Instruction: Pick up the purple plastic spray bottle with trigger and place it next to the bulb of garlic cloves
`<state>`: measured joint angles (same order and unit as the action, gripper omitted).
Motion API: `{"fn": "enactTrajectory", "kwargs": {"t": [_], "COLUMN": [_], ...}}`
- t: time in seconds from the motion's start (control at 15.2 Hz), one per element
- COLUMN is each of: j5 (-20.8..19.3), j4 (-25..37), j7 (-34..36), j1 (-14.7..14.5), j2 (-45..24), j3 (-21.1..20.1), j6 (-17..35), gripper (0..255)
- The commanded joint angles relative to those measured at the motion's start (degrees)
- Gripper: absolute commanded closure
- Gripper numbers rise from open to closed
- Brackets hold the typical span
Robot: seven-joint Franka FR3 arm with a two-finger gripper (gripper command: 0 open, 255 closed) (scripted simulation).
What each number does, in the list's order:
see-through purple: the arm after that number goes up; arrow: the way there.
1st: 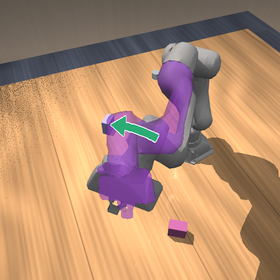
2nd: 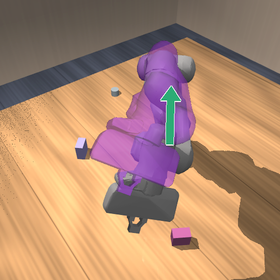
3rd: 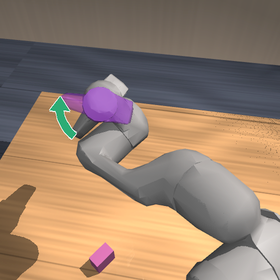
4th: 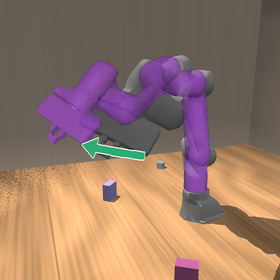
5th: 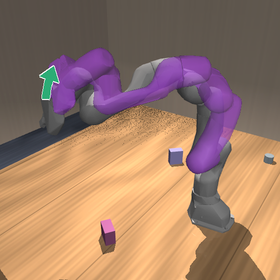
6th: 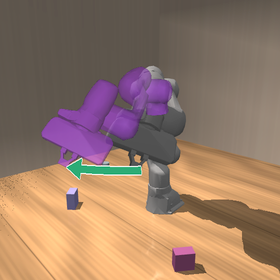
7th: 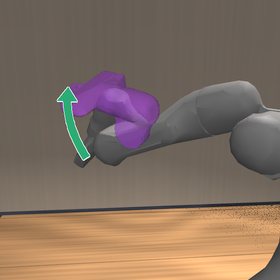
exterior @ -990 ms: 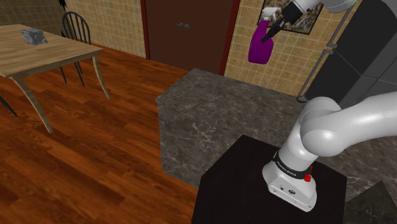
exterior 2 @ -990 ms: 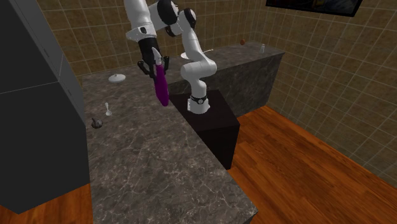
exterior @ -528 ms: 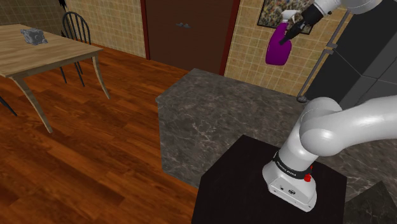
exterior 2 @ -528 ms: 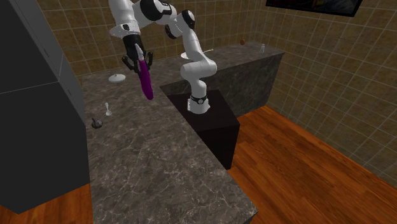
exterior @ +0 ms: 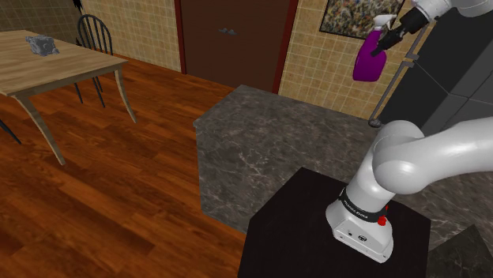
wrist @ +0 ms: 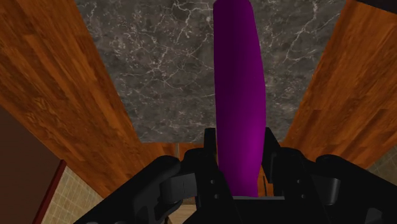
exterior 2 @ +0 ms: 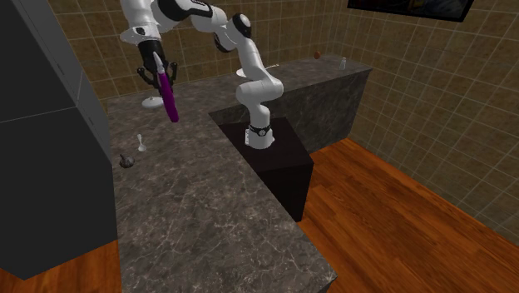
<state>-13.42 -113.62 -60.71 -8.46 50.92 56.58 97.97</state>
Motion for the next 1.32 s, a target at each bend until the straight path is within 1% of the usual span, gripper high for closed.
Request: {"fn": "enactTrajectory", "kwargs": {"t": [0.0, 0.33, 0.59, 0.86, 0.99, 1.12, 1.25], "j5": [-0.71, -2.15, -3.45, -5.22, -6.39, -7.8, -8.06], "j4": [2.87, 12.19, 21.29, 32.46, 39.21, 46.81, 44.24], "j7": [-2.44, -8.02, -12.36, -16.53, -18.63, -20.74, -20.83], "j1": [-0.83, -4.74, -9.62, -16.44, -20.74, -25.64, -24.26], "j2": [-0.18, -1.06, -1.55, -1.33, -0.85, -0.1, 0.44], "j3": [2.67, 9.62, 15.84, 22.57, 26.09, 29.59, 29.25], "j6": [-1.76, -6.74, -11.15, -16.34, -19.4, -22.81, -21.22], "gripper": [255, 255, 255, 255, 255, 255, 255]}}
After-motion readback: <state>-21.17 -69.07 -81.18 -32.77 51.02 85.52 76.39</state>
